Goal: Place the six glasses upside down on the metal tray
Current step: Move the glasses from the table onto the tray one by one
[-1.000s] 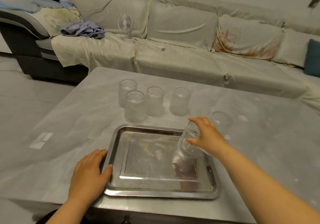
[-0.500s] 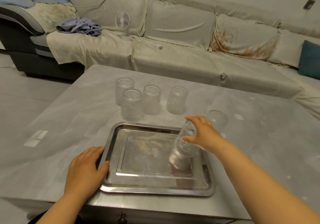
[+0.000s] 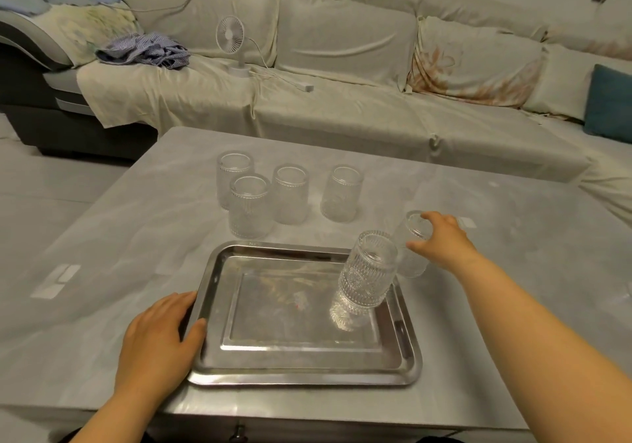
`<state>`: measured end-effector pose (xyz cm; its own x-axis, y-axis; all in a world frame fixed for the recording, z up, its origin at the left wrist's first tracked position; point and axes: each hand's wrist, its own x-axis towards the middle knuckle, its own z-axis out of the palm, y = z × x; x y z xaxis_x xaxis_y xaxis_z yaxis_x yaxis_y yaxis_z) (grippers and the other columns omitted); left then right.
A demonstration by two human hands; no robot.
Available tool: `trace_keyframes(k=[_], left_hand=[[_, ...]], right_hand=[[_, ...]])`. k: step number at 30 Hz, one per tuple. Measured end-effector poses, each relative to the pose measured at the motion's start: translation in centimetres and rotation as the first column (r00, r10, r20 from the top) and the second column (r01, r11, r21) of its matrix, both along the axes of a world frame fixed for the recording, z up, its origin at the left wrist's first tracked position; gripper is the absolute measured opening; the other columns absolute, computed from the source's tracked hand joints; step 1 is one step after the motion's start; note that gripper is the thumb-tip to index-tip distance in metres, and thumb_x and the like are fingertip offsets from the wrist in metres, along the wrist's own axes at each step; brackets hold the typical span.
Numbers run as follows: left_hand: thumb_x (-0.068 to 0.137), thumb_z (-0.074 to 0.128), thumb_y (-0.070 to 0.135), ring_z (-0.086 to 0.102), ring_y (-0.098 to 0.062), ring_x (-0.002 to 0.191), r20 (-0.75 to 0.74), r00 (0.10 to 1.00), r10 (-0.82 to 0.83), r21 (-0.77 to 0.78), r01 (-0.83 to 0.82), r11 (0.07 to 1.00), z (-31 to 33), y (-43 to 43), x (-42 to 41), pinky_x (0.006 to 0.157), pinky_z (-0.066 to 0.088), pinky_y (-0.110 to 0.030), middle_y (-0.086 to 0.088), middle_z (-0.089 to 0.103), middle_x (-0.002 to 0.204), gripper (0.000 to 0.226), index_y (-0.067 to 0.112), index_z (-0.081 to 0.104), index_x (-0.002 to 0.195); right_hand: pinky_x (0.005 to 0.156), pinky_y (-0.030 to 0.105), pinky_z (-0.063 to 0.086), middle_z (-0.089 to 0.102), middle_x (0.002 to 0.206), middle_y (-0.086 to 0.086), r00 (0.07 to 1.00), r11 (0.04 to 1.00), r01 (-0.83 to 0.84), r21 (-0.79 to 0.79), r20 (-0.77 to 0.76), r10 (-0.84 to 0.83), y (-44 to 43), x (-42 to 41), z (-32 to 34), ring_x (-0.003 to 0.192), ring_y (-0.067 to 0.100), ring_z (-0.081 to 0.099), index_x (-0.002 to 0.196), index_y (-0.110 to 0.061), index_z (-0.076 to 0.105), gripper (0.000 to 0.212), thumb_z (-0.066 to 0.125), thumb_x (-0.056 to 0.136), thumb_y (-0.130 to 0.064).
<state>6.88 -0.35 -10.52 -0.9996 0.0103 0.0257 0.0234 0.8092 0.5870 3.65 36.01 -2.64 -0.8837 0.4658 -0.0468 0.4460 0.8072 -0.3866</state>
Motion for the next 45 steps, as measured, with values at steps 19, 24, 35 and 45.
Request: trace_keyframes(k=[19, 24, 35, 45], left_hand=[[0.079, 0.061, 0.021, 0.055, -0.028, 0.11, -0.023, 1.0, 0.003, 0.008, -0.003, 1.0, -0.5, -0.2, -0.1, 0.099, 0.039, -0.047, -0.007, 0.063, 0.119, 0.04, 0.018, 0.054, 0.119], [0.082, 0.057, 0.024, 0.051, -0.026, 0.115, -0.009, 1.0, -0.002, 0.024, 0.003, 1.0, -0.6, -0.5, -0.1, 0.102, 0.035, -0.045, -0.006, 0.06, 0.124, 0.04, 0.02, 0.051, 0.122], [0.082, 0.056, 0.023, 0.051, -0.024, 0.115, -0.006, 1.0, -0.006, 0.058, 0.006, 0.998, -0.6, -0.6, -0.2, 0.104, 0.035, -0.045, -0.004, 0.06, 0.123, 0.039, 0.021, 0.051, 0.121], [0.082, 0.055, 0.024, 0.05, -0.024, 0.117, -0.004, 1.0, -0.01, 0.067, 0.011, 0.998, -0.6, -0.6, -0.3, 0.106, 0.034, -0.045, -0.004, 0.059, 0.124, 0.039, 0.022, 0.05, 0.121]], right_hand=[[0.091, 0.027, 0.034, 0.037, 0.137, 0.013, 0.823, 0.983, -0.088, -0.158, -0.568, -0.018, -2.3, -0.8, 3.0, 0.112, 0.021, 0.046, 0.129, -0.017, 0.037, 0.069, 0.072, 0.07, -0.022], [0.083, 0.019, 0.035, 0.041, 0.123, -0.001, 0.781, 0.925, -0.318, -0.21, -0.61, 0.13, -7.2, -1.4, 5.6, 0.103, 0.01, 0.043, 0.128, -0.021, 0.037, 0.071, 0.074, 0.068, -0.024], [0.088, 0.021, 0.033, 0.038, 0.136, 0.003, 0.813, 0.799, -0.574, -0.179, -0.24, 0.531, -13.1, -0.9, 1.3, 0.104, 0.008, 0.041, 0.134, -0.027, 0.03, 0.078, 0.072, 0.069, -0.027], [0.092, 0.027, 0.036, 0.032, 0.141, 0.003, 0.793, 0.787, -0.607, -0.111, -0.018, 0.609, -14.0, -0.7, 0.3, 0.124, 0.019, 0.039, 0.133, -0.025, 0.028, 0.073, 0.068, 0.072, -0.026]])
